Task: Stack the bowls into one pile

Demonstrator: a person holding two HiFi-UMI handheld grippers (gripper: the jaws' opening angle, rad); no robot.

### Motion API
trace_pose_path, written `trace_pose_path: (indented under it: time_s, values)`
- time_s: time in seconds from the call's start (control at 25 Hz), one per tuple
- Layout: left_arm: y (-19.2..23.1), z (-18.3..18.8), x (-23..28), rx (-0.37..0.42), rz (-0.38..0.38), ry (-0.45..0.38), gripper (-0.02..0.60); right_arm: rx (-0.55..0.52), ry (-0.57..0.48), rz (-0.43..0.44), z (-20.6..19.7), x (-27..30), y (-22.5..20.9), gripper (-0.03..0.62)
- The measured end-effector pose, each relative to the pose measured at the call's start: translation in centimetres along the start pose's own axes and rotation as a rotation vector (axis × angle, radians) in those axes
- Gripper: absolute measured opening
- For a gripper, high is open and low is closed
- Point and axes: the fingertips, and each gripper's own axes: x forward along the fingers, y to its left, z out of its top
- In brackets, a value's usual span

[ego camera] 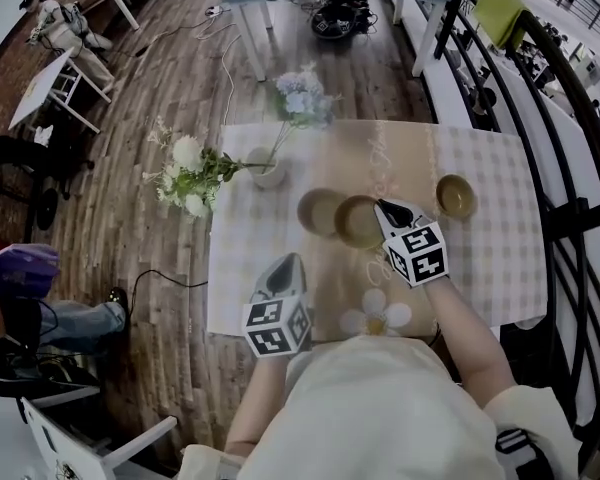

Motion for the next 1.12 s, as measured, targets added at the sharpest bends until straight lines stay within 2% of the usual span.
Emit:
trace_pose_path:
  time_s: [0.48, 1.12]
  values:
    - [1.5, -0.4, 0.3, -0.013, 0.016, 0.011, 0.005, -0.028, -0.009, 0.09, 2.2, 4.5, 3.6, 0.011]
    - [2.3, -0.2, 2.2, -0.002, 0.001, 0.047, 0.005, -0.044, 0.1, 0.13, 0.1, 9.5, 5.0, 0.012]
